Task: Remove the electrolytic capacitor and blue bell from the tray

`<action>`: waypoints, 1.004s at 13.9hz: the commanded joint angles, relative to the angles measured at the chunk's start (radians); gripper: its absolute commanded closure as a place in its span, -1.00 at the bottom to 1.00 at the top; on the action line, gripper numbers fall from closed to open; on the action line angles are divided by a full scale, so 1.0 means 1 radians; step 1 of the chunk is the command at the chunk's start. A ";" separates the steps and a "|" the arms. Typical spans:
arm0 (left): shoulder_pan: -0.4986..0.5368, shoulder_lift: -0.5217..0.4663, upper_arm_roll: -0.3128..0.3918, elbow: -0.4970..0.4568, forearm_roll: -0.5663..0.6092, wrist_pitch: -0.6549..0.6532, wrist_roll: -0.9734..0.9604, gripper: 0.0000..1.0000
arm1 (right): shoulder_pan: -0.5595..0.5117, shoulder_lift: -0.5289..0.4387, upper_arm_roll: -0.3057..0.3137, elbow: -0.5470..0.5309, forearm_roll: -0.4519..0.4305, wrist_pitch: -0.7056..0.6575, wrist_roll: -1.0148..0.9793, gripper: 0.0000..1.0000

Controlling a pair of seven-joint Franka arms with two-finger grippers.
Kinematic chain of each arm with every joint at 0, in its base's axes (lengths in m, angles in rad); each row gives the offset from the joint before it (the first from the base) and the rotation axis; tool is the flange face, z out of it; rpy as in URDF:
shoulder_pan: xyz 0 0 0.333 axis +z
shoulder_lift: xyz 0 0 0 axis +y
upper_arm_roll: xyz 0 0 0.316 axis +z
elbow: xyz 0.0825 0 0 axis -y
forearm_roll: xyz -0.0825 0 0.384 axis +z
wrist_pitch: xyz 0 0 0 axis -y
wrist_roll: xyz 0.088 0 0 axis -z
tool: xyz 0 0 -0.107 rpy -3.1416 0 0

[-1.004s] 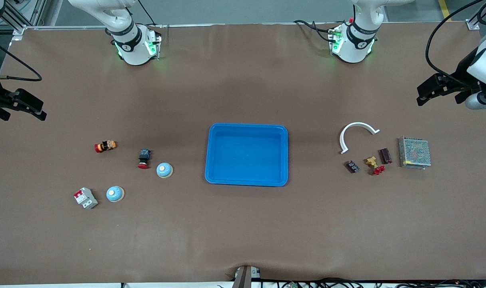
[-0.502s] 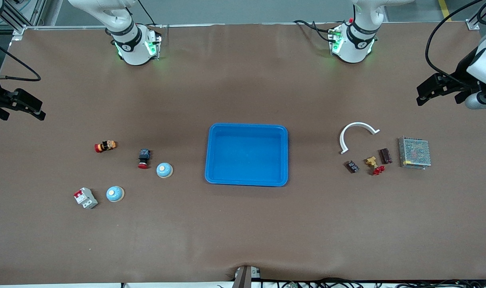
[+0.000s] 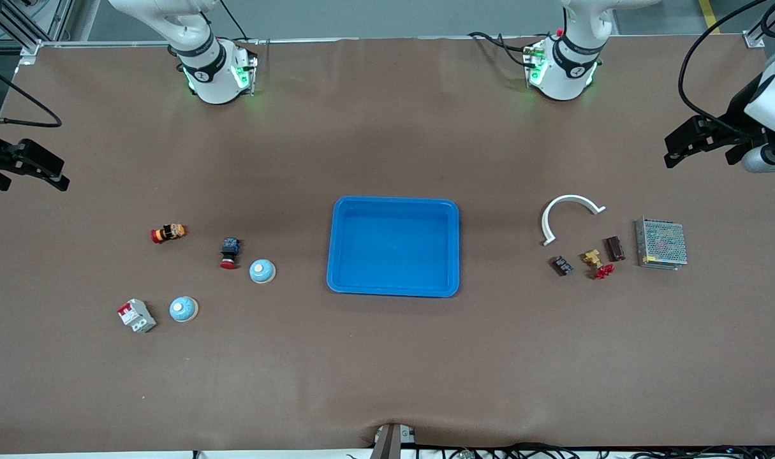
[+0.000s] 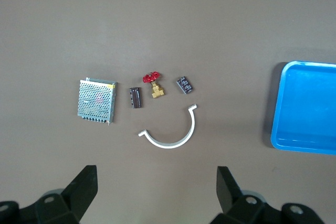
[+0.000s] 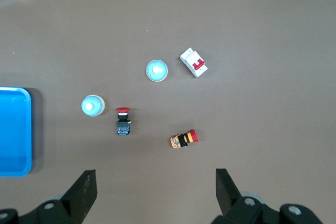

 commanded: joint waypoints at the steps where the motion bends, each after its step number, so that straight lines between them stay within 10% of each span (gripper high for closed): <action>1: 0.001 -0.010 -0.001 -0.002 -0.019 -0.007 0.002 -1.00 | 0.003 -0.004 0.001 0.008 -0.001 -0.005 0.001 -1.00; 14: -0.001 -0.006 -0.004 -0.002 -0.005 -0.056 -0.007 -1.00 | 0.003 -0.001 0.002 0.019 -0.001 -0.005 0.007 -1.00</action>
